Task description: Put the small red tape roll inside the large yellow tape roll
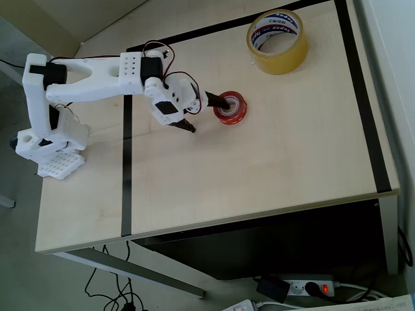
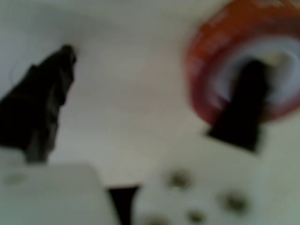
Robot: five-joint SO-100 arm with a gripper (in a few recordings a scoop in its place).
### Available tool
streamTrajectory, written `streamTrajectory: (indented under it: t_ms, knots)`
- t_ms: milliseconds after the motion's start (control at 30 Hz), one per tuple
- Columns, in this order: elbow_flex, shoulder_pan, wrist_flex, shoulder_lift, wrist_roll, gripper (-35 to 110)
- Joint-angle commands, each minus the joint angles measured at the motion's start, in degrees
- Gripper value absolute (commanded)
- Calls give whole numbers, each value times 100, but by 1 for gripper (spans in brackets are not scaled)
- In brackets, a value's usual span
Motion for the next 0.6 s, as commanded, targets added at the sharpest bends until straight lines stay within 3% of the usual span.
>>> streamTrajectory:
  t_ms: [0, 367, 567]
  knots:
    - [-519, 62, 255, 62, -114, 0]
    - [-1336, 378, 290, 905, -132, 0]
    - [-4210, 290, 1072, 536, -123, 0]
